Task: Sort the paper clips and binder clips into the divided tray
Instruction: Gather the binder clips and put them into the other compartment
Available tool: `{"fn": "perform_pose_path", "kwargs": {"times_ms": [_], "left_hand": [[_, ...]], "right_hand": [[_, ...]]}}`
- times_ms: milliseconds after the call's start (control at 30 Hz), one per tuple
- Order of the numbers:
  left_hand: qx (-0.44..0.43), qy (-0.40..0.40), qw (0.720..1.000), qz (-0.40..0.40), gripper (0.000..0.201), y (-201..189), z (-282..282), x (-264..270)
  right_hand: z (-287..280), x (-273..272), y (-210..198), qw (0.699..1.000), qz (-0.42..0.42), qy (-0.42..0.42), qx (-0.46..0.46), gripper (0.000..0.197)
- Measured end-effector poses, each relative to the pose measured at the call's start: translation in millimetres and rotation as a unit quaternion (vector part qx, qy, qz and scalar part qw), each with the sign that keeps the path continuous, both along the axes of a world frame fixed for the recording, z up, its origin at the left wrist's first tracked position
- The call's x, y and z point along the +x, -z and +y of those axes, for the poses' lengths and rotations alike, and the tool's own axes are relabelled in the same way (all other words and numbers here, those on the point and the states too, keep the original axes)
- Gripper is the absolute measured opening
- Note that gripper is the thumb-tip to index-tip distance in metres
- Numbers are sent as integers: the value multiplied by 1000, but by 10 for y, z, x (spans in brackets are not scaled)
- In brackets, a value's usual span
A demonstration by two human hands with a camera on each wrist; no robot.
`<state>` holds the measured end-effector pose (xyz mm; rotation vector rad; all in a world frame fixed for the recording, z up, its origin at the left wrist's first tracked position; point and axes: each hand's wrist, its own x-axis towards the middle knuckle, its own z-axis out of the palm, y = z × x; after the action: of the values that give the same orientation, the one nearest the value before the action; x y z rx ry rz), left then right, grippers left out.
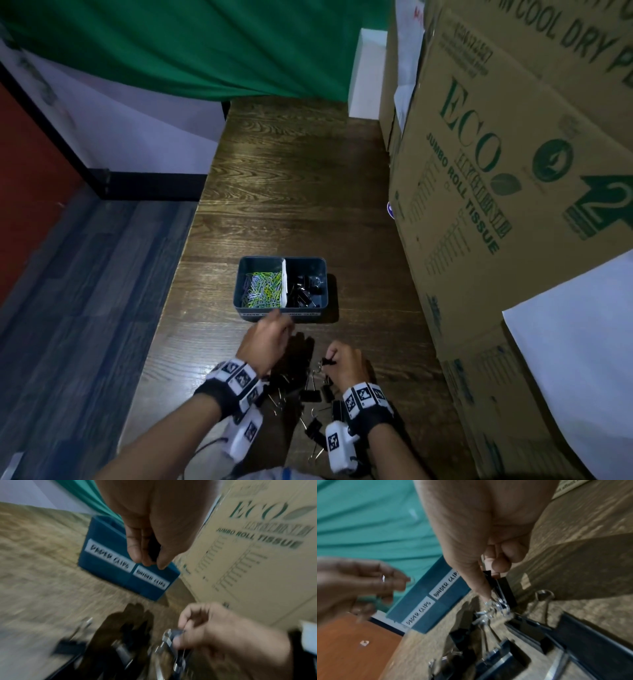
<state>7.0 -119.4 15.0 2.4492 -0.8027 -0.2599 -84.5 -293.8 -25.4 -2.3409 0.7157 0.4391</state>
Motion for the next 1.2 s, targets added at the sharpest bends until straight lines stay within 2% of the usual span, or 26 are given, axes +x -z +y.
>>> {"fn": "perform_pose_path", "kwargs": {"times_ms": [67,200,267,433,500,567,667,767,833,900,1000,1200], "left_hand": [[-53,-18,998,-6,6,-169,-153,192],[-110,-45,993,23,40,-339,-339,437],[-120,-56,991,20,39,-330,-334,419],[-44,-38,998,-22,15,-75,-118,102],[-6,-40,999,1,14,62,25,-52],[47,-42,997,34,25,228,188,-176],[163,-47,979,110,60,495,419,-311],[230,-28,965,126,87,646,552,-405],[247,4,963,111,98,689,573,-459],[252,27,961,108,109,705,563,-517],[259,53,959,103,118,735,476,-586],[246,70,961,102,119,761,257,-613]], "right_hand": [[1,33,-73,1000,-9,5,12,17],[-22,215,-371,996,-82,17,36,20],[-53,376,-561,988,-149,29,36,20],[-111,891,-888,965,-252,57,37,25],[-136,997,-919,964,-256,53,54,24],[-176,989,-901,963,-258,48,69,21],[-230,788,-750,965,-242,70,78,18],[-266,464,-472,981,-162,95,55,22],[-276,266,-288,995,-65,48,55,40],[-248,93,-141,996,25,-46,67,68],[-140,-101,23,985,75,-152,27,91],[32,-275,203,977,46,-196,-67,93]]}}
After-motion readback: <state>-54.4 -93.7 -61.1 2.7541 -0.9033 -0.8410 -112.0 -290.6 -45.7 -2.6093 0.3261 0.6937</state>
